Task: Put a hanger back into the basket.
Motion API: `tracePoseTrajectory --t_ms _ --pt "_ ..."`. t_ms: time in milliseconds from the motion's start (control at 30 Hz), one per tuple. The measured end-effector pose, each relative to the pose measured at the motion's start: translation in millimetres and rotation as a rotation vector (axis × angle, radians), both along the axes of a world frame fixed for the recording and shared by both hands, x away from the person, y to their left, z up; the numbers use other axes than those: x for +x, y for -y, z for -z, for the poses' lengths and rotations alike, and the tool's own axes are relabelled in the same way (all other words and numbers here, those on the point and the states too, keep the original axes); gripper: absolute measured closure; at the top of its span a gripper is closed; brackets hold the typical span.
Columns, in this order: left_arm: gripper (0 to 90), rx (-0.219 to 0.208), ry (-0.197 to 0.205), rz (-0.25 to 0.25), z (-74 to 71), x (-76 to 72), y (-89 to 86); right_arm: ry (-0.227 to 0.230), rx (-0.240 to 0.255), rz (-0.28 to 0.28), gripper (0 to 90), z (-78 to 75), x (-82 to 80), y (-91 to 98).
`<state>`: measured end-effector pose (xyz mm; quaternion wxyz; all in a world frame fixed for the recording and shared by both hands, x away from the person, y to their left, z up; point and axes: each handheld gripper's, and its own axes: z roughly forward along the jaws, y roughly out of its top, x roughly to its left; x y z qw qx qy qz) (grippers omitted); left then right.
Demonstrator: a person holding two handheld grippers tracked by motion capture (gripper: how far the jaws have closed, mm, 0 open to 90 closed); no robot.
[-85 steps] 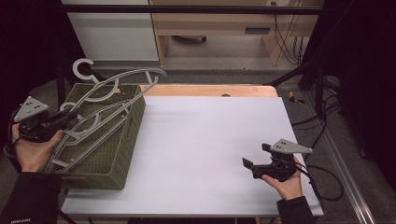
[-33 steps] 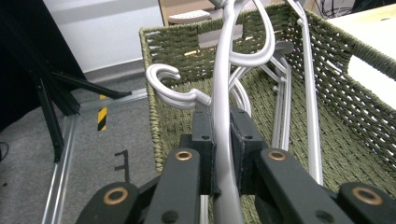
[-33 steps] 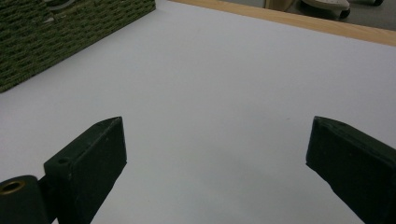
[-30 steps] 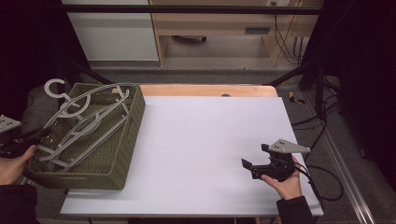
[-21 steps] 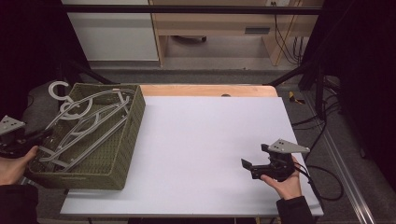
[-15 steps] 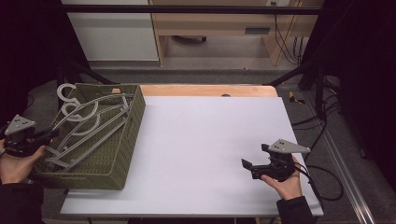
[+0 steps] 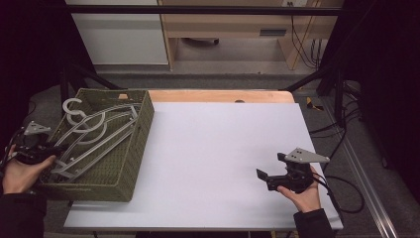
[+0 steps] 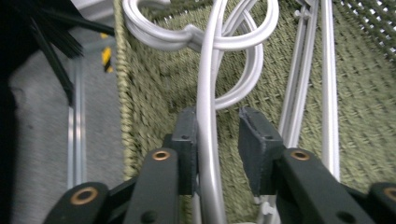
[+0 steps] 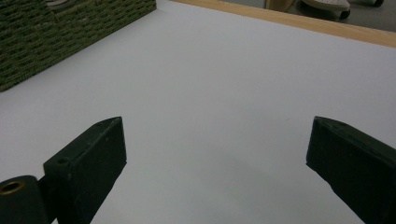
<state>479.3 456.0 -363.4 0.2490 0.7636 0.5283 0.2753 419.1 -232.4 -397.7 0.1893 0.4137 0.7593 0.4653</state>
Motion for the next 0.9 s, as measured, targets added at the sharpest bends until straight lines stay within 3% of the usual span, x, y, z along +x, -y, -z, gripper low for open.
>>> tracePoseTrajectory --t_ms 100,167,267,367,433,567,900 --pt "62.6 0.009 -0.048 -0.013 2.8 3.1 0.8 0.003 -0.003 -0.003 5.2 -0.3 0.1 1.0" --pt "63.0 0.021 -0.055 -0.028 4.1 4.0 1.9 0.002 -0.002 -0.003 5.2 -0.4 -0.2 0.8" --pt "63.7 0.017 -0.033 -0.041 3.0 2.2 1.2 0.000 0.002 0.002 5.2 -0.3 -0.8 0.1" --pt "67.7 -0.012 -0.015 -0.041 0.2 -0.5 -0.8 0.001 0.001 -0.002 5.2 0.3 -0.1 -1.0" --pt "66.7 -0.051 0.011 -0.028 -1.8 -3.3 -0.5 0.001 0.000 -0.003 5.2 0.3 -0.2 -1.2" --pt "60.0 -0.165 0.106 0.006 -6.5 -11.9 6.7 0.006 0.005 -0.002 5.2 0.1 -0.1 -0.9" --pt "40.9 -0.281 0.254 0.160 -13.3 -33.6 54.8 0.030 0.039 0.002 4.6 -1.1 -0.6 -0.6"
